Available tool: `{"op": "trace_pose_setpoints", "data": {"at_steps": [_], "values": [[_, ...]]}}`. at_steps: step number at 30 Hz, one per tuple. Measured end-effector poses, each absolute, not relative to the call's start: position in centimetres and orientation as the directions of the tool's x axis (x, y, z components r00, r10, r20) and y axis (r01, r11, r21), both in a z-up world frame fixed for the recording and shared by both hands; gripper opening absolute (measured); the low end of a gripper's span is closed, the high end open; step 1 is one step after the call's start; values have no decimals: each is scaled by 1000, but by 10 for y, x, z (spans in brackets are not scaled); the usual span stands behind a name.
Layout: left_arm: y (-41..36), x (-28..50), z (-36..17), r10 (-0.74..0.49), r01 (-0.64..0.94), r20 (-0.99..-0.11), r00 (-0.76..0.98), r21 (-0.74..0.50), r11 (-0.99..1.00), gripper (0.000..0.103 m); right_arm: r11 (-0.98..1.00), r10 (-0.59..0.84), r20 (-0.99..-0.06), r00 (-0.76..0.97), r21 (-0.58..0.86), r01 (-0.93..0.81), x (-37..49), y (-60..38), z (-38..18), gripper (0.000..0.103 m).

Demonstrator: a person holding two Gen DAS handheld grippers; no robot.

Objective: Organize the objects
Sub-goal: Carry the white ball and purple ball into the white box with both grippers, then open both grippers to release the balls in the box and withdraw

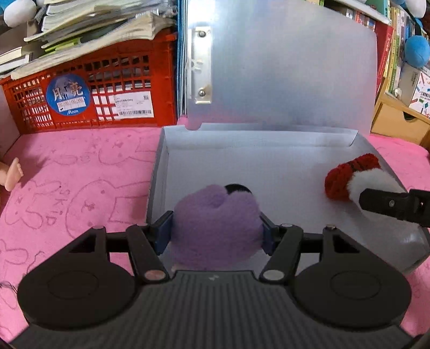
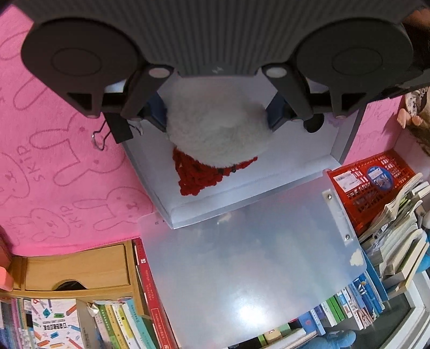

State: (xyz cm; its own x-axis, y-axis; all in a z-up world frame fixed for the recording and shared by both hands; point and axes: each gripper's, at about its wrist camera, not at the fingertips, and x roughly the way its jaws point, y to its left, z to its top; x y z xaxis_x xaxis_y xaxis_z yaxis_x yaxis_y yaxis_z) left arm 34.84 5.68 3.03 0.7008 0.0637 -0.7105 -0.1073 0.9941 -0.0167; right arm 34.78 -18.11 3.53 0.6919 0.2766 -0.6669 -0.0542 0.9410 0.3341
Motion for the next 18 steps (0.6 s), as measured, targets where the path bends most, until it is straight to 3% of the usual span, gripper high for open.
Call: {"op": "trace_pose_setpoints", "data": {"at_steps": [9, 12, 18], "values": [[47, 347, 24, 98, -69, -695, 712, 70, 995, 71, 947, 275, -675, 685, 312, -73, 346, -173, 23, 78], [45, 346, 23, 102, -70, -694, 713, 74, 995, 75, 936, 305, -665, 682, 343, -84, 344, -177, 23, 88], [45, 337, 34, 80, -68, -681, 728, 44, 997, 83, 911, 353, -648, 675, 401, -92, 336, -183, 29, 93]]}}
